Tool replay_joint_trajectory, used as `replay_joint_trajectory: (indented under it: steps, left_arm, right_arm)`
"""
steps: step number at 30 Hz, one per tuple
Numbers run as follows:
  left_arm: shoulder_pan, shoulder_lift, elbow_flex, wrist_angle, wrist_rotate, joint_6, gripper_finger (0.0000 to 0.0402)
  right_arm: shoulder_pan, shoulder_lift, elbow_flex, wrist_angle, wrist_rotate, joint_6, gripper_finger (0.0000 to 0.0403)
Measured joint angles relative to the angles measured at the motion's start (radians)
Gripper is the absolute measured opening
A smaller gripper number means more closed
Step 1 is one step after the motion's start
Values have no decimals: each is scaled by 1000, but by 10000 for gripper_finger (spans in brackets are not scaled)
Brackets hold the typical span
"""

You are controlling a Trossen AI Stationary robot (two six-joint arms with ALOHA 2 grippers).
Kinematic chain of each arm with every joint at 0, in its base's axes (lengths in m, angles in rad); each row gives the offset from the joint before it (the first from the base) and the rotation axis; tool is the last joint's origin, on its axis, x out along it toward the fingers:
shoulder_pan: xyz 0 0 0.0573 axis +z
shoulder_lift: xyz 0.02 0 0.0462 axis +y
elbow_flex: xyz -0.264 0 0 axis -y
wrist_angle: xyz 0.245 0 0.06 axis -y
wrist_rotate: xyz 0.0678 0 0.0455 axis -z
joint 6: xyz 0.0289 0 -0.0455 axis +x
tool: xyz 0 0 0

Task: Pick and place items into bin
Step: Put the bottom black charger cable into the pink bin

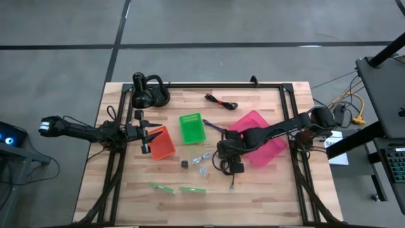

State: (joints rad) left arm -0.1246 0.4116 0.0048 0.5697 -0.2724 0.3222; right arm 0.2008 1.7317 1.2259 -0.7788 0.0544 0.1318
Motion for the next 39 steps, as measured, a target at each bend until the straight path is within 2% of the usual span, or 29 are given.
replay_joint_trajectory:
  steps: [10, 23, 39]
  left_arm:
    - [0, 0, 0, 1, 0, 0, 113]
    - [0, -1, 0, -1, 0, 0, 113]
    - [0, 0, 0, -1, 0, 7, 113]
  right_arm:
    - [0, 8, -3, 12, -2, 31, 152]
    - [0, 83, -7, 14, -11, 42, 153]
    - [0, 86, -9, 61, -14, 41, 164]
